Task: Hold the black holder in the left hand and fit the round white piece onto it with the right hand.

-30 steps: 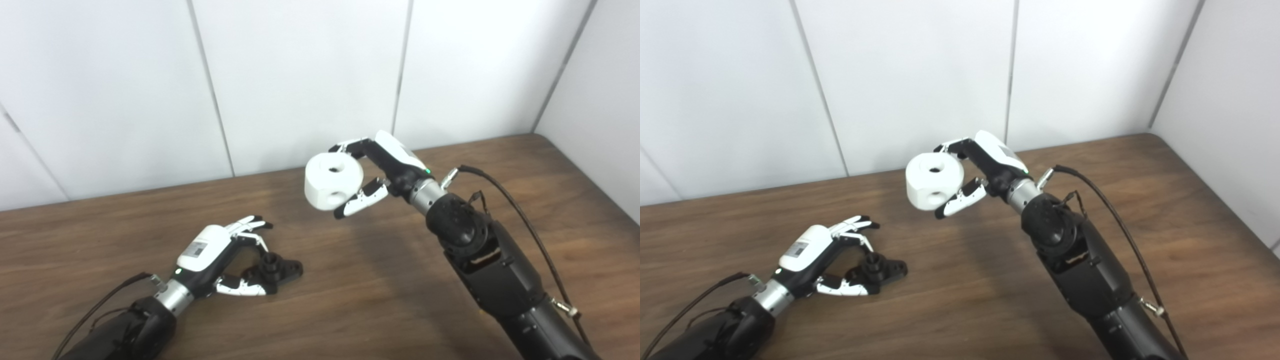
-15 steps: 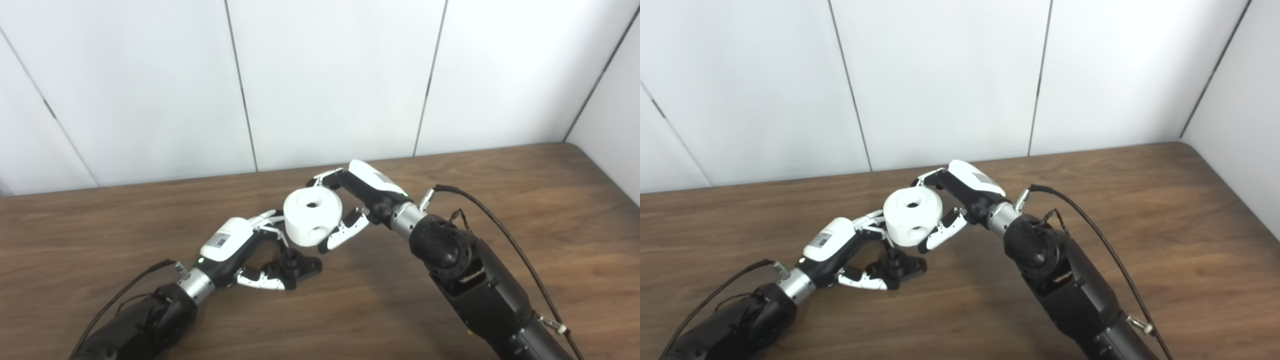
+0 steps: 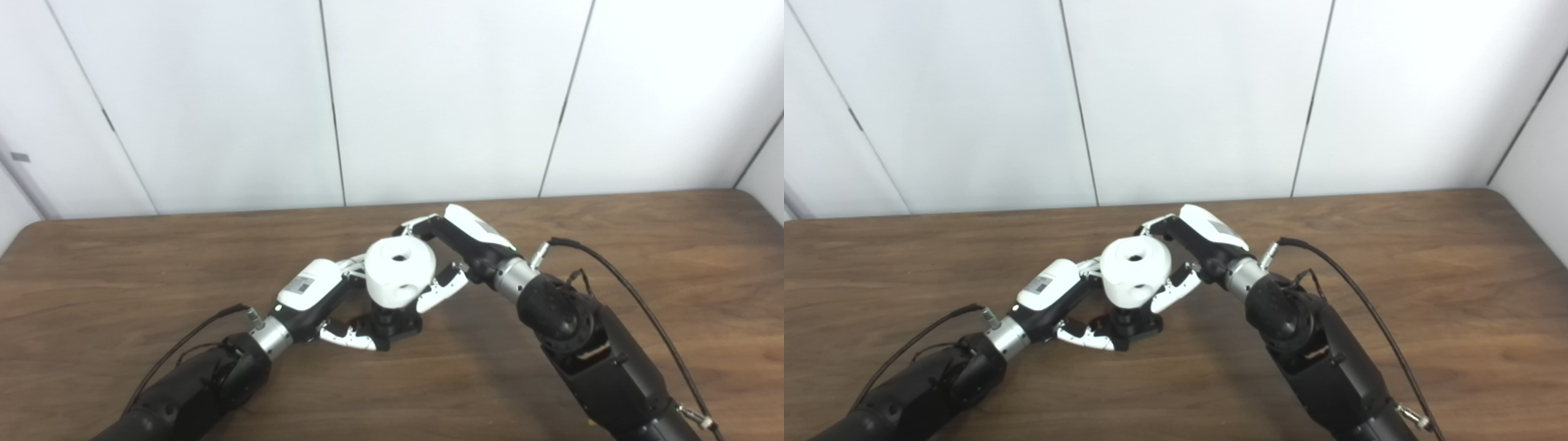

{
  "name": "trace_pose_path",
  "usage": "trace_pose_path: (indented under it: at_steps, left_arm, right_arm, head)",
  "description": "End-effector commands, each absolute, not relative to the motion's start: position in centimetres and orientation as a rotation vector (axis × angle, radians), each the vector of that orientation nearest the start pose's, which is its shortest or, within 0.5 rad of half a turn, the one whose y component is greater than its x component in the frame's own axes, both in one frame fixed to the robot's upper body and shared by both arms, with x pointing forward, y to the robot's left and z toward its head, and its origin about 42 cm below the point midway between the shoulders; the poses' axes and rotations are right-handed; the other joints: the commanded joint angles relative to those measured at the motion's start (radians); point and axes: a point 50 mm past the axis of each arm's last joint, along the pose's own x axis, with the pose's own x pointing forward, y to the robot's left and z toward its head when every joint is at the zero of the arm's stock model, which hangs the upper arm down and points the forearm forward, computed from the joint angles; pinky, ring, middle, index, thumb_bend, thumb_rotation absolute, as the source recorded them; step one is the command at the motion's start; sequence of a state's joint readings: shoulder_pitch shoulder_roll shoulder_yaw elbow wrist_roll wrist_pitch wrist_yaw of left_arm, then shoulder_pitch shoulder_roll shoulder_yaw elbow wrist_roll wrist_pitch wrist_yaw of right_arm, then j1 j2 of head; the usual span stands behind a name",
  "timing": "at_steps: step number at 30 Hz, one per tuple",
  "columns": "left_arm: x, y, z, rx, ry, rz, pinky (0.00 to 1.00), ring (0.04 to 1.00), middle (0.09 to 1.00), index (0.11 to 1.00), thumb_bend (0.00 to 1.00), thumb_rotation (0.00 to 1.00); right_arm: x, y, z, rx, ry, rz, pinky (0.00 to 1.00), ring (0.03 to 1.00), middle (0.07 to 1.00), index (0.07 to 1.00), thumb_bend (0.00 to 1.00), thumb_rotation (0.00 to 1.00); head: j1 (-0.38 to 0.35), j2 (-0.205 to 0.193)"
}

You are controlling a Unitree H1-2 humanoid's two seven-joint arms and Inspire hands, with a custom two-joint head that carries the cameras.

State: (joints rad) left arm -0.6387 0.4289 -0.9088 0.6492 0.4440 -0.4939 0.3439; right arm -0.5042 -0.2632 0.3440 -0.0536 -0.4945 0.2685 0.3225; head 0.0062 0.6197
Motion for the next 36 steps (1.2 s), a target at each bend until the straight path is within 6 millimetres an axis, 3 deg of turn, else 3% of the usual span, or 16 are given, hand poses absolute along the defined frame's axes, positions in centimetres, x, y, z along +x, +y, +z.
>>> trace_pose_path:
  at_steps: [1,18,36]
  left_arm:
    - [35.6,17.1,3.3,1.187,-0.348,-1.039,0.85,0.926,0.855,0.479,0.53,0.06]
    - [35.5,16.7,3.5,1.191,-0.363,-1.042,0.85,0.927,0.859,0.478,0.53,0.06]
    - [35.6,16.5,3.7,1.186,-0.358,-1.042,0.87,0.929,0.857,0.478,0.53,0.06]
  right_arm:
    - [41.0,-14.8,27.6,-0.903,-0.369,0.454,0.80,0.866,0.803,0.481,0.52,0.13]
    - [40.8,-14.0,25.0,-0.933,-0.335,0.530,0.77,0.849,0.797,0.480,0.52,0.13]
    - [40.2,-14.0,23.8,-1.004,-0.320,0.606,0.79,0.863,0.805,0.480,0.53,0.14]
  head:
    - [0.001,0.002]
    - [0.007,0.017]
    - [0.009,0.036]
